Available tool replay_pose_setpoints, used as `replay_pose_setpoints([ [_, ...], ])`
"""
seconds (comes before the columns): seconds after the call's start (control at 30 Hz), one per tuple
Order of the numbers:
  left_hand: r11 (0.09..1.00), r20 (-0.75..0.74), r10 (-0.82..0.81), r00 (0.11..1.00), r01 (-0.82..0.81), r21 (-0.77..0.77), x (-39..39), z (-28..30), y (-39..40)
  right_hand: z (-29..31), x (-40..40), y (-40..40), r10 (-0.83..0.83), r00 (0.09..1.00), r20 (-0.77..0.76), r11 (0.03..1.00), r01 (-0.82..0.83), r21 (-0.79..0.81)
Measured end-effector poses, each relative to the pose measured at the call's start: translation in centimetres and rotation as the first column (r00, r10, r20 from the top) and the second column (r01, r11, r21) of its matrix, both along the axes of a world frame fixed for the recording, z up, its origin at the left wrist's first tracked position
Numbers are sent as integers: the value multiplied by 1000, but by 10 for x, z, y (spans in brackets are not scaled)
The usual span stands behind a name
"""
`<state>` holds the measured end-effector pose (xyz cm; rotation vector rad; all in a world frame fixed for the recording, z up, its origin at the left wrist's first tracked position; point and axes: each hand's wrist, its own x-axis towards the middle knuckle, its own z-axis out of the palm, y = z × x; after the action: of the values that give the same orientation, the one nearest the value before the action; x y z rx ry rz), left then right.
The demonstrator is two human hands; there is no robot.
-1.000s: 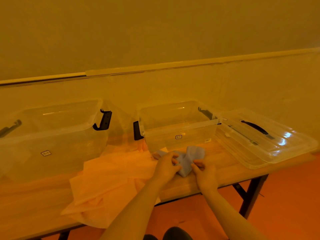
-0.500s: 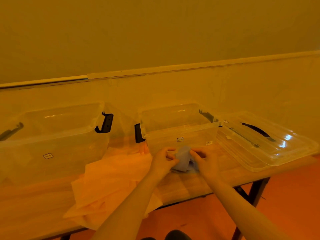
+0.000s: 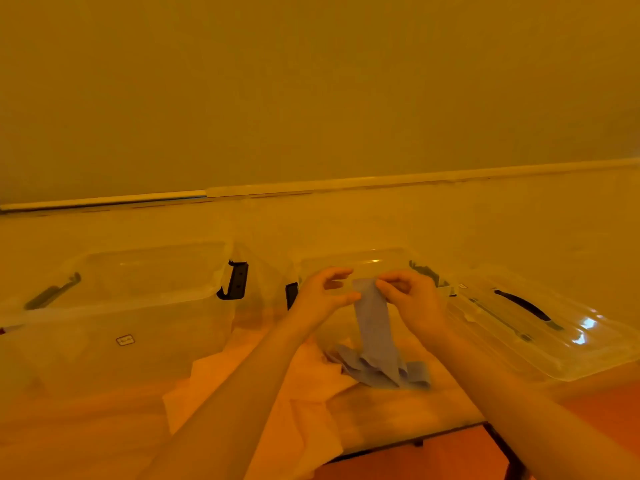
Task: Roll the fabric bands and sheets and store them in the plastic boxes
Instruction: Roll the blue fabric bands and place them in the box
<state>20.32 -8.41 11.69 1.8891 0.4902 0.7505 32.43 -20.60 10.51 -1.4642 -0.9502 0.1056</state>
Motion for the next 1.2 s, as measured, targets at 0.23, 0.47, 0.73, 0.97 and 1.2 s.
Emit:
replay_pose_setpoints([
  [0.23, 999, 106, -34, 994, 30, 43, -10, 52, 17, 53, -12, 23, 37, 999, 39, 999, -37, 15],
  [0.47, 988, 196, 21, 980, -51, 149, -31, 103, 29, 111, -37, 42, 106, 994, -10, 991, -104, 83],
  [0.73, 950, 188, 155, 970, -198, 241, -61, 135, 43, 136, -59, 60, 175, 979, -107, 980, -162, 117],
  [0.97, 931, 123, 192, 974, -220, 290, -83, 128, 45, 119, -77, 68, 236, 946, -222, 969, -212, 125],
  [1.2, 923, 86, 232, 969, -247, 295, -90, 120, 42, 109, -83, 68, 252, 928, -276, 966, -224, 128],
])
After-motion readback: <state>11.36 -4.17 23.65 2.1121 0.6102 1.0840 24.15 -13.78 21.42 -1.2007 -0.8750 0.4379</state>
